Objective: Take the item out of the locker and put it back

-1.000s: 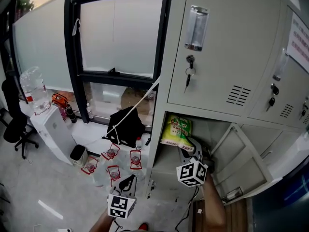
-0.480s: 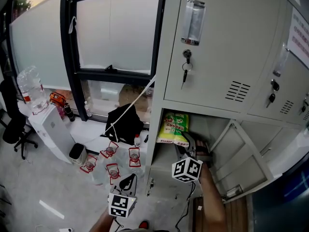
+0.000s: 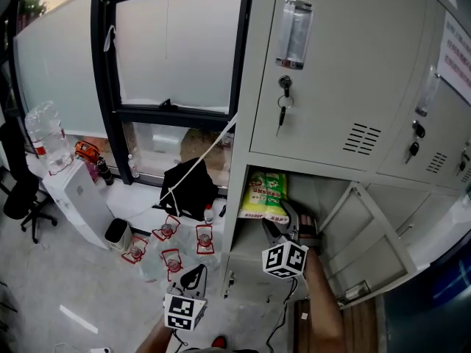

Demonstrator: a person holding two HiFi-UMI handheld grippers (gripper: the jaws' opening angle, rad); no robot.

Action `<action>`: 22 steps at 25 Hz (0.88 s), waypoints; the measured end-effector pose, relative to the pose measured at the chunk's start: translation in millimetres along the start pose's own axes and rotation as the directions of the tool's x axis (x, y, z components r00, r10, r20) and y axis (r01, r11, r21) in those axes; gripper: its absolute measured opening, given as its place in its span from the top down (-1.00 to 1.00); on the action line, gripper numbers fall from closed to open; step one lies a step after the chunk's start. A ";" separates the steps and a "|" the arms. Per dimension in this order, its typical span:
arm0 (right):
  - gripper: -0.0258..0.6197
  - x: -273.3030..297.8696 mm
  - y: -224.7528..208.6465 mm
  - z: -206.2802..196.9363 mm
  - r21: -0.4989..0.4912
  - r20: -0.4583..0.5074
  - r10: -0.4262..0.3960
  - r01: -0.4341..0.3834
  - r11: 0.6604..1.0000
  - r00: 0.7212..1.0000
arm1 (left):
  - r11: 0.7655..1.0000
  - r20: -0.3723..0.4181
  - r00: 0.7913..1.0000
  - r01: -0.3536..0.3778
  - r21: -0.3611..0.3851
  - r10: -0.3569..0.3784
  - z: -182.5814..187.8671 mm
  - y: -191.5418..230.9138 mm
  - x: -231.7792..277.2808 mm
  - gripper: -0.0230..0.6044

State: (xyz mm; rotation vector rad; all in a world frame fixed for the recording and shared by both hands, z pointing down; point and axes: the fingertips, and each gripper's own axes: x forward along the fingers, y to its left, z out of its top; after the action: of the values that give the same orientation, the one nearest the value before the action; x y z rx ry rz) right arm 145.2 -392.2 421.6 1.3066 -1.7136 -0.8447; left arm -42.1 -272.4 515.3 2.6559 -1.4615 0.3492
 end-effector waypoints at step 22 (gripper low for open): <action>-0.15 -95.0 -24.7 2.9 0.415 0.051 -0.137 0.103 0.904 0.989 | 0.998 0.057 0.998 0.020 0.052 -0.023 26.0 -15.2 -20.0 0.85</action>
State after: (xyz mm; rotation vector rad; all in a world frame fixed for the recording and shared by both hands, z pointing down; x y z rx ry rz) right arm 166.9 -306.0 379.9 1.6925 -1.9620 -0.6264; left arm -35.6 -252.7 485.7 2.7416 -1.4582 0.3148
